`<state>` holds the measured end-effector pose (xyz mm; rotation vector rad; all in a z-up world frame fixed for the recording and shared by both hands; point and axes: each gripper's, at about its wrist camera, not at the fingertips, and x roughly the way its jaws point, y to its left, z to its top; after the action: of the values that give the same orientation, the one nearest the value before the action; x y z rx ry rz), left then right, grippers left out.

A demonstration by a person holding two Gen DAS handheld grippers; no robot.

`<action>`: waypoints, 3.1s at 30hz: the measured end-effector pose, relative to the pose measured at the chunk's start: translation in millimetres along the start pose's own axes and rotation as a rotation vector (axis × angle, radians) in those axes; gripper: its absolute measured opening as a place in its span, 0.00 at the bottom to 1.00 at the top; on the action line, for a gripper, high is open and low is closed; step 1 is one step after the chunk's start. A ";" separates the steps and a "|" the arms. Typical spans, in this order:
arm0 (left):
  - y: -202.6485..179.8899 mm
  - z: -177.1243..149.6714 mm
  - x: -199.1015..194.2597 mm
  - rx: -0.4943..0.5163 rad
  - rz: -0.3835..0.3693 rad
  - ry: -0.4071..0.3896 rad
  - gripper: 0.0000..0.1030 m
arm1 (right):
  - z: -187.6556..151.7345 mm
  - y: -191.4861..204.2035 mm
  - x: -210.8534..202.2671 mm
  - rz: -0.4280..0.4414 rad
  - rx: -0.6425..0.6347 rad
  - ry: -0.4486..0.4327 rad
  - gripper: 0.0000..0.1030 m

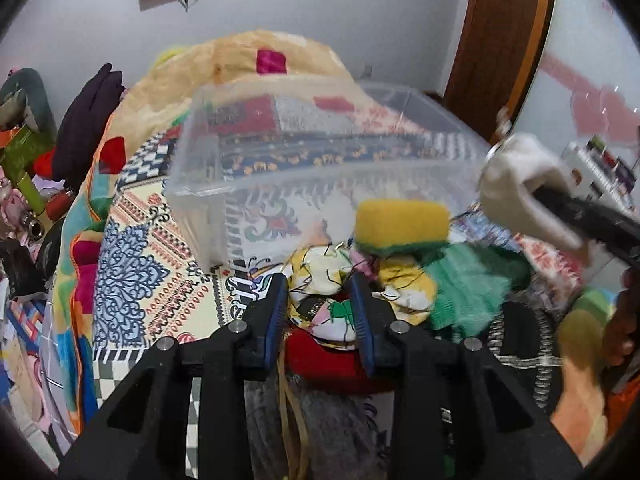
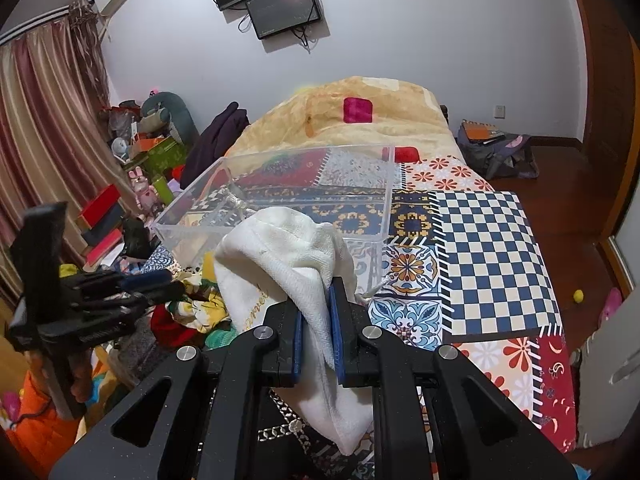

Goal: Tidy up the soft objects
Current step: 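Grasp the yellow-and-white printed fabric with the left tool while the right tool holds the white cloth, then lower both held cloths into the clear box and open both tools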

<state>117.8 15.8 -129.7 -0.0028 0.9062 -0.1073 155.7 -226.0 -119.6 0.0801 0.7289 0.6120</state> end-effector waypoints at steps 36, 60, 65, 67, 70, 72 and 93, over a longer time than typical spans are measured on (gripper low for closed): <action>36.0 86.7 -76.4 -0.056 -0.025 -0.325 0.05 | 86.2 18.7 7.1 -0.077 -0.116 -0.100 0.11; 37.5 79.4 8.2 -0.007 -0.049 -0.151 0.06 | 80.2 38.2 114.7 -0.111 -0.266 0.163 0.11; 48.9 89.0 -13.0 -0.043 -0.035 -0.209 0.06 | 71.7 48.2 129.9 -0.128 -0.346 0.213 0.11; 55.0 92.2 -20.5 -0.059 -0.024 -0.231 0.06 | 72.2 45.4 130.0 -0.123 -0.334 0.214 0.11; 63.2 96.6 -26.7 -0.074 -0.003 -0.249 0.06 | 72.5 40.4 128.5 -0.126 -0.321 0.218 0.11; 64.2 97.1 -22.9 -0.069 0.016 -0.238 0.06 | 72.1 37.2 125.1 -0.128 -0.302 0.210 0.11; 48.0 76.1 -16.1 -0.007 0.071 -0.182 0.49 | 85.6 25.2 64.3 -0.206 -0.225 0.046 0.67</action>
<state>172.2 61.8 -72.3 0.0134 0.7236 -0.0372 235.8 -158.1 -87.0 -0.2149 0.6984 0.4965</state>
